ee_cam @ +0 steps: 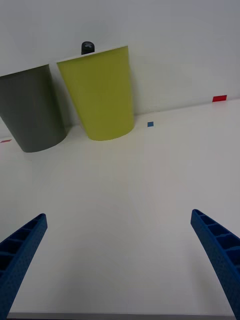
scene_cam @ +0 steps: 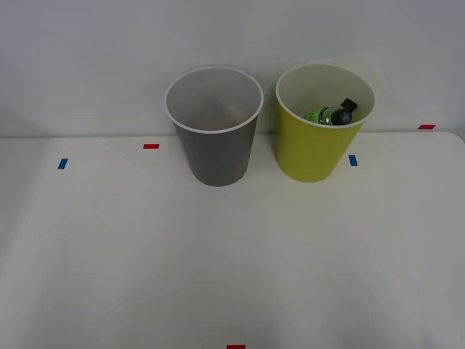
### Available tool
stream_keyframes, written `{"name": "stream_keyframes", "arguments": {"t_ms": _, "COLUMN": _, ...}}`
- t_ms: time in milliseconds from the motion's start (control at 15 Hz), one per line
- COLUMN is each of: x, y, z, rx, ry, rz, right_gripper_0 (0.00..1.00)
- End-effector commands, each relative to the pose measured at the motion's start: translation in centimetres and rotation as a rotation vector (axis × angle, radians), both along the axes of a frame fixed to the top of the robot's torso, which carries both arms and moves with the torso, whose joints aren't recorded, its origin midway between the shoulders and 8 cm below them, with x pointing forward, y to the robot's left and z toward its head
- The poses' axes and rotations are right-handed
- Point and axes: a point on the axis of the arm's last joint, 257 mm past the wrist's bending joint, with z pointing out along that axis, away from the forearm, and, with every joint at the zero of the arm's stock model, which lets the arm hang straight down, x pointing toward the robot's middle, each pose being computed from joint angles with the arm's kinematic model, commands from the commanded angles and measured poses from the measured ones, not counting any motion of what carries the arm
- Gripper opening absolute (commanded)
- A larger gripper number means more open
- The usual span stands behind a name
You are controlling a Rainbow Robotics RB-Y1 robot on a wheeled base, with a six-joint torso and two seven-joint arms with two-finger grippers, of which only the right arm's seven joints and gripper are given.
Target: Put cans in the gray bin, plastic bottles in the light green bin
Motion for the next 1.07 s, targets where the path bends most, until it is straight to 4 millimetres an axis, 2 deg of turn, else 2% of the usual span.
{"name": "stream_keyframes", "arguments": {"t_ms": 67, "x": 0.0, "y": 0.0, "z": 0.0, "rx": 0.0, "ry": 0.0, "rz": 0.0, "right_gripper_0": 1.0}}
{"name": "stream_keyframes", "arguments": {"t_ms": 1067, "x": 0.0, "y": 0.0, "z": 0.0, "rx": 0.0, "ry": 0.0, "rz": 0.0, "right_gripper_0": 1.0}}
